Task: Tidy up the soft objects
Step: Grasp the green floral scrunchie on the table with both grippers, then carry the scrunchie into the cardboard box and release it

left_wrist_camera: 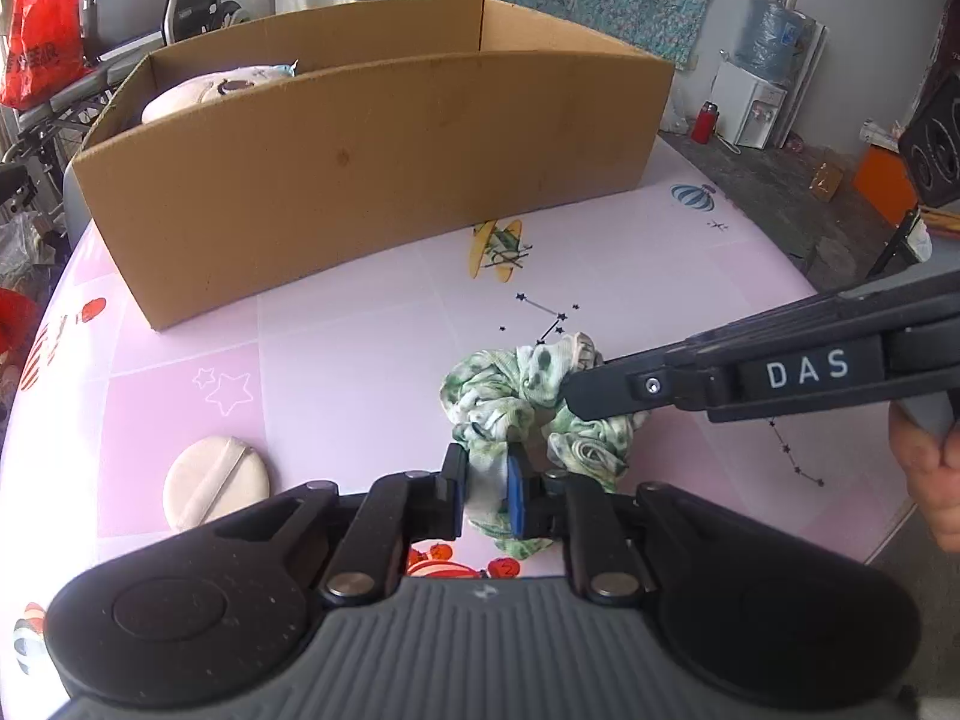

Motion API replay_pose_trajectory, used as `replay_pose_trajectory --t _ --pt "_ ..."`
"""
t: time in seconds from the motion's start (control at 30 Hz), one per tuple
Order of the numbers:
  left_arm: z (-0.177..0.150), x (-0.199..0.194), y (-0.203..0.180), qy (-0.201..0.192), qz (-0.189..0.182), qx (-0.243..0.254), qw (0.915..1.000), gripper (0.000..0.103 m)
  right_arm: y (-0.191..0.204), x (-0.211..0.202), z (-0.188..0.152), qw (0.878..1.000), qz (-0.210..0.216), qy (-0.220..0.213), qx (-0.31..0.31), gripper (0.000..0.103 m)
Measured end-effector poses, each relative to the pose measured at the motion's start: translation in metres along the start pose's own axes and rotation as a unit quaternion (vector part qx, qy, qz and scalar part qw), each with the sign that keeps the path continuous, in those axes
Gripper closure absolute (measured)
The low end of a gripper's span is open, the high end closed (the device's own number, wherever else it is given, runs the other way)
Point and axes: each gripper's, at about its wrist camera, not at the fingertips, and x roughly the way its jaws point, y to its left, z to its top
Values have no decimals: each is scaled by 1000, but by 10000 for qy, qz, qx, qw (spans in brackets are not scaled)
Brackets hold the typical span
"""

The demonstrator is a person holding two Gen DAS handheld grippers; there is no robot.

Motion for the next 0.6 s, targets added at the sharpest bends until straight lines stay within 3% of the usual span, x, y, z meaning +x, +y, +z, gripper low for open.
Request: replay_pose_trajectory --t 0.2,0.3,0.37,0.5,0.6 --pt "36 -47 -2 -694 -89 241 9973 89 17 -33 16 9970 7 -501 -593 96" --pt "69 -69 2 -997 -81 467 9939 87 20 -59 48 9940 192 -841 -671 96" --pt "99 -71 11 -1063 -122 544 9928 87 26 -63 85 9913 272 -952 -872 96" --pt "172 -47 35 -1132 31 545 9921 87 30 -50 176 9827 -72 -1308 -1308 96" --pt "227 -2 56 -792 -33 331 9963 87 20 -19 243 9797 -331 -1163 -1599 95"
